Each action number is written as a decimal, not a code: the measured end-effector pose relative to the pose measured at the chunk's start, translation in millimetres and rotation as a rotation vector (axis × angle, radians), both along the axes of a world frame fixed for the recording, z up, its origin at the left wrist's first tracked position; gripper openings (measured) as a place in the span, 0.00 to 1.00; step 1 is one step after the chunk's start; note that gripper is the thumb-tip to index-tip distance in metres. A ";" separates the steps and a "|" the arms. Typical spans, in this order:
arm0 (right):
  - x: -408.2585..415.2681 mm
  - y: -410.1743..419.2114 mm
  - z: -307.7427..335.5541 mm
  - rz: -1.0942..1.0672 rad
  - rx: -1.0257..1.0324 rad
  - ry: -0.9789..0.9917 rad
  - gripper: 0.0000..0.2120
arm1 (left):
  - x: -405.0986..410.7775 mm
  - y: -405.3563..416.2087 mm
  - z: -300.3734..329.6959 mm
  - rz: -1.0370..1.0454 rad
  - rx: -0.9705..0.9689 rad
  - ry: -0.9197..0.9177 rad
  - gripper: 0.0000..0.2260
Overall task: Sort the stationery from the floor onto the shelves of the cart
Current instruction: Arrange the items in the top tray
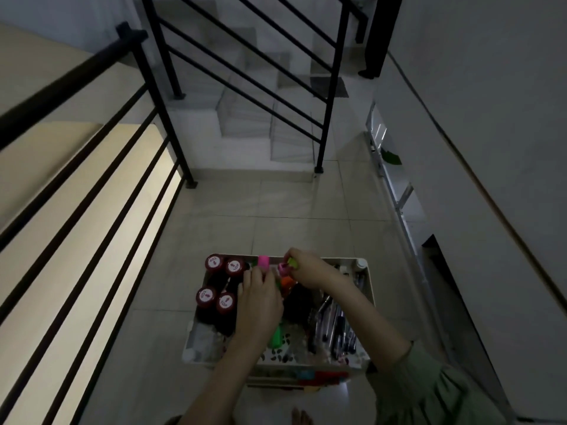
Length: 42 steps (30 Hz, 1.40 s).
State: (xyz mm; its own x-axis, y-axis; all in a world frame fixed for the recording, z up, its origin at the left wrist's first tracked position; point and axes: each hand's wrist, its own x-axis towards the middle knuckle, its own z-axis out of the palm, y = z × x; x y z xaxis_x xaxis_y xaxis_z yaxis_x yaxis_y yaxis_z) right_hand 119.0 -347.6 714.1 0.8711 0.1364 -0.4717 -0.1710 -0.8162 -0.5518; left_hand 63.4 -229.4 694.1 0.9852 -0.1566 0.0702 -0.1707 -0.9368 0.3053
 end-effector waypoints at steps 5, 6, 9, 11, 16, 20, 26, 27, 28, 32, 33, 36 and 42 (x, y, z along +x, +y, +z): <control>5.3 0.4 -4.1 -0.005 -0.025 0.008 0.22 | -0.3 3.3 -2.6 0.034 -0.062 0.020 0.16; 4.8 -1.9 -2.4 -0.010 -0.009 0.015 0.22 | -0.9 4.7 -3.3 0.044 -0.084 0.023 0.15; -0.5 -11.9 6.9 -0.070 0.098 -0.015 0.20 | -3.3 6.8 -1.7 0.035 -0.178 0.014 0.14; -8.2 -23.2 13.7 -0.161 0.181 -0.086 0.18 | -8.1 9.2 1.4 0.008 -0.271 -0.026 0.13; -47.2 -62.6 14.4 -0.542 0.238 -0.329 0.14 | -33.9 30.0 6.2 0.022 -0.379 -0.183 0.09; -82.6 -86.4 4.7 -0.691 0.114 -0.246 0.19 | -42.2 43.6 2.8 0.067 -0.412 -0.163 0.10; -105.7 -78.0 -4.9 -0.695 -0.011 -0.069 0.24 | -34.0 46.5 -8.1 -0.055 -0.448 -0.109 0.09; -108.3 -73.8 -5.6 -0.719 -0.009 -0.046 0.24 | -33.3 48.0 -7.1 -0.083 -0.446 -0.119 0.09; -111.2 -69.4 -6.9 -0.740 -0.012 -0.021 0.24 | -32.3 50.7 -5.6 -0.115 -0.441 -0.136 0.09; -127.6 -49.6 -10.8 -0.788 0.028 0.085 0.21 | -28.5 69.0 -3.7 -0.179 -0.459 -0.154 0.11; -132.1 -45.4 -13.6 -0.799 0.024 0.088 0.20 | -28.0 74.4 -5.2 -0.181 -0.463 -0.142 0.11; -139.7 -36.0 -26.6 -0.837 -0.122 -0.022 0.06 | -27.9 90.0 -17.5 -0.212 -0.397 -0.102 0.11; -137.2 -30.1 -42.2 -0.953 -0.250 -0.095 0.13 | -36.4 99.8 -31.8 -0.342 -0.227 -0.250 0.07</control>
State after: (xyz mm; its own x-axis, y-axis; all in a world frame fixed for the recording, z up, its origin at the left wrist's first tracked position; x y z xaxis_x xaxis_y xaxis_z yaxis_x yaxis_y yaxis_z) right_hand -18.2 -377.7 671.9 0.6010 -0.7351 -0.3137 -0.7806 -0.4554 -0.4281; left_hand 27.0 -129.6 662.2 0.8284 -0.4225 0.3679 -0.5518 -0.7286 0.4057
